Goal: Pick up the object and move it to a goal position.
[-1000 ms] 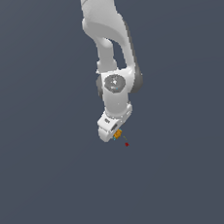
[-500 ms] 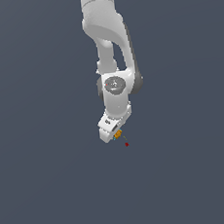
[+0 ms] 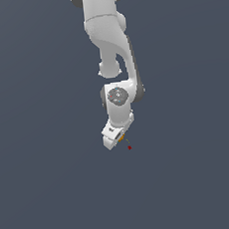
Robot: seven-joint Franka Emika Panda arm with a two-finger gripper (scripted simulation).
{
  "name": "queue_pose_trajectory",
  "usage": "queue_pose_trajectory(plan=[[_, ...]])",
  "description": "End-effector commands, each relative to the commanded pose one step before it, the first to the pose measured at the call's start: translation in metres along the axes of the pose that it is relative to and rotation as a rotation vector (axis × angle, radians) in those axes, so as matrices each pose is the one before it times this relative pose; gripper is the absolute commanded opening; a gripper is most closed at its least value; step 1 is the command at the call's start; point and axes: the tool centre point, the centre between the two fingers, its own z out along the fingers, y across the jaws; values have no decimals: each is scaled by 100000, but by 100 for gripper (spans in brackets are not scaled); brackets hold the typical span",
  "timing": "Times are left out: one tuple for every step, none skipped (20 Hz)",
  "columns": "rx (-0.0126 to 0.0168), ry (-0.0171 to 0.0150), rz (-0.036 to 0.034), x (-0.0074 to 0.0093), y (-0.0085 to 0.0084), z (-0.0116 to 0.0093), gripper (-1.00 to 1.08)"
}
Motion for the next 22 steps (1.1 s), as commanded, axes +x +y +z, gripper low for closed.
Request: queue_pose_trajectory(plan=[[-110, 89, -47, 57, 68, 510, 100], [0, 0, 0, 14, 17, 71, 100], [0, 0, 0, 6, 7, 22, 100], [0, 0, 0, 0, 0, 0, -100], [0, 0, 0, 0, 0, 0, -100], [0, 0, 0, 0, 0, 0, -100], [0, 0, 0, 0, 0, 0, -100], [0, 0, 0, 0, 0, 0, -100], [0, 0, 0, 0, 0, 0, -100], [0, 0, 0, 0, 0, 0, -100], [0, 0, 0, 0, 0, 0, -100], [0, 0, 0, 0, 0, 0, -100], [0, 0, 0, 0, 0, 0, -100], [-91, 24, 73, -27, 61, -75, -100], [0, 0, 0, -13, 1, -22, -100], [0, 0, 0, -39, 4, -66, -100], [0, 0, 0, -65, 7, -110, -100], [0, 0, 0, -91, 10, -154, -100], [0, 0, 0, -117, 13, -198, -100], [0, 0, 0, -143, 16, -243, -100], [0, 0, 0, -169, 19, -287, -100], [0, 0, 0, -196, 22, -332, -100]])
